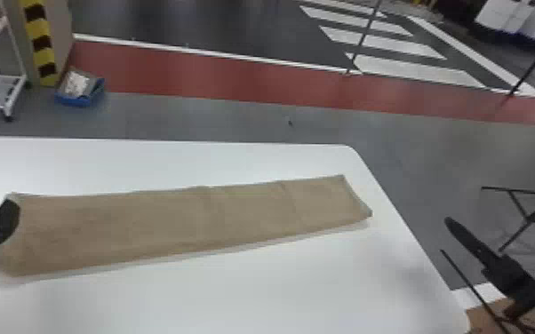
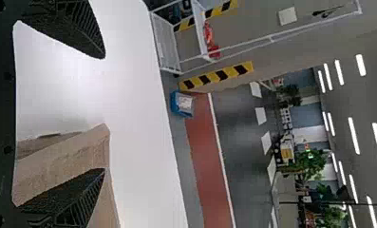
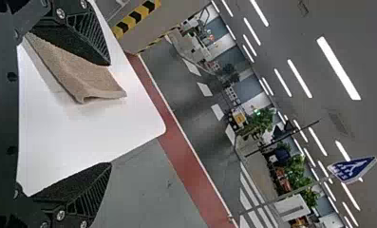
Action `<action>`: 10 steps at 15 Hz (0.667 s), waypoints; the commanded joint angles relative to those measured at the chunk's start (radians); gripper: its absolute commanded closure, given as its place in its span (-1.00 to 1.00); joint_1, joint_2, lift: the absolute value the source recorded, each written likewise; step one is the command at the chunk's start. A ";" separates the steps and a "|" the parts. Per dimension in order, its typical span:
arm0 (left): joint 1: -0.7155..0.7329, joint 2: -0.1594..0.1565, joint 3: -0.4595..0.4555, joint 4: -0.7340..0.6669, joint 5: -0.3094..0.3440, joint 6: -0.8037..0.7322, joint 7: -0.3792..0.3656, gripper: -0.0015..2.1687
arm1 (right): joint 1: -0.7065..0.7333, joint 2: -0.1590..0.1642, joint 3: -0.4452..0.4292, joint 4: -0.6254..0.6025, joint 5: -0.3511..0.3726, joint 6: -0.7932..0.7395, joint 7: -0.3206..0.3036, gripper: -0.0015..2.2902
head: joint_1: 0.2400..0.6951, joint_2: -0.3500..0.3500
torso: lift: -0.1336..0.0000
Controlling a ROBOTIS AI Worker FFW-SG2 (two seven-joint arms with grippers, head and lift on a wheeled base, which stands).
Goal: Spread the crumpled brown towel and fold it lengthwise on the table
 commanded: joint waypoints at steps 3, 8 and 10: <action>-0.007 -0.003 0.076 -0.045 0.156 0.180 -0.036 -0.97 | -0.142 -0.086 0.071 0.063 0.074 0.143 0.080 -0.83 | 1.00 -1.00 | -0.87; -0.039 -0.006 0.127 -0.052 0.237 0.303 -0.060 -0.97 | -0.284 -0.103 0.207 0.098 0.313 0.259 0.185 -0.84 | 1.00 -0.81 | -0.87; -0.039 -0.009 0.119 -0.045 0.237 0.303 -0.053 -0.97 | -0.361 -0.102 0.238 0.146 0.413 0.259 0.185 -0.84 | 1.00 -0.77 | -0.87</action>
